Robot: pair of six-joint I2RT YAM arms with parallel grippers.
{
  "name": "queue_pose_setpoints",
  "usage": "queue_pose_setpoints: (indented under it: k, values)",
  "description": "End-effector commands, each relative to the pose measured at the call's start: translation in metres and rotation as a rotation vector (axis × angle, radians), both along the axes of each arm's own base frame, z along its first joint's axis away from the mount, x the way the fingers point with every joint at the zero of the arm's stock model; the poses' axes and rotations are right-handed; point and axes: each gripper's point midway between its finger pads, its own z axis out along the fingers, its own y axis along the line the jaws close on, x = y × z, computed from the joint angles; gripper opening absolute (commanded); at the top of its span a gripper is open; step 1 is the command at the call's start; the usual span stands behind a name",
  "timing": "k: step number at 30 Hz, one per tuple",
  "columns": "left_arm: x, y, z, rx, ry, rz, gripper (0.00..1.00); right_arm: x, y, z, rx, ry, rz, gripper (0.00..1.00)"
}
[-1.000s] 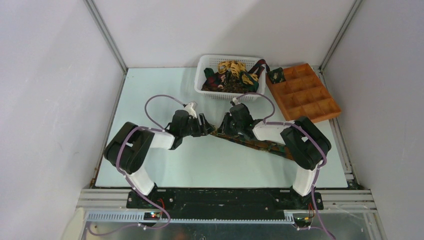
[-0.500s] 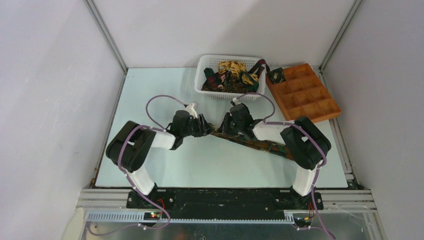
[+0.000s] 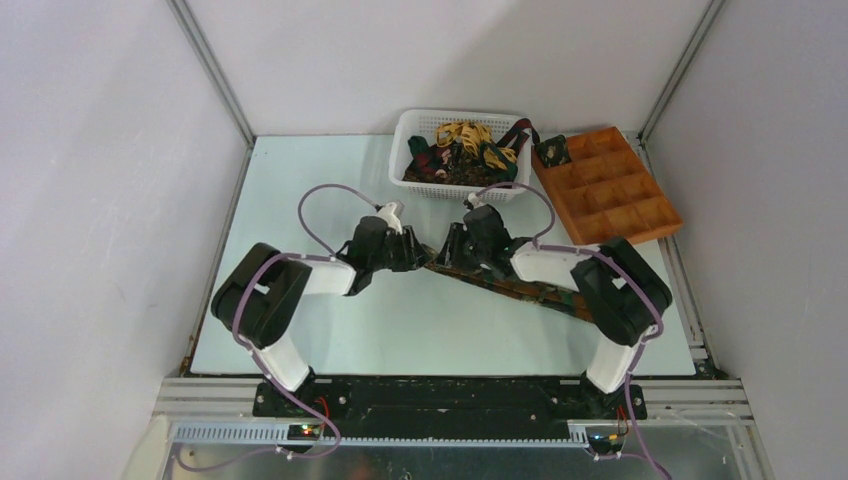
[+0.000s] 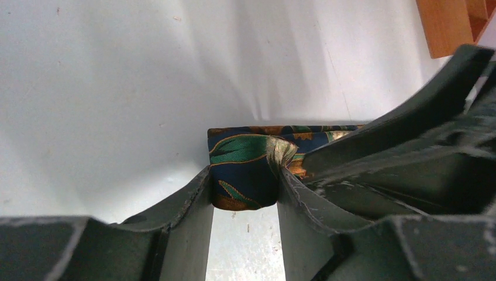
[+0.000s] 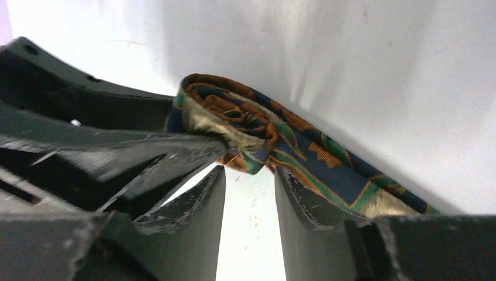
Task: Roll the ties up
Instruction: Roll the tie at the center of the board.
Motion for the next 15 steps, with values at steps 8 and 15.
queue_pose_setpoints:
  k: [8, 15]
  values:
    - [0.014, 0.018, 0.025, 0.266, -0.061, 0.072, 0.43, 0.006, -0.059, 0.093, -0.074, -0.245, -0.133, 0.49]
    - [0.021, 0.043, 0.030, 0.510, -0.097, 0.152, 0.43, -0.003, -0.097, 0.098, -0.110, -0.269, -0.196, 0.50]
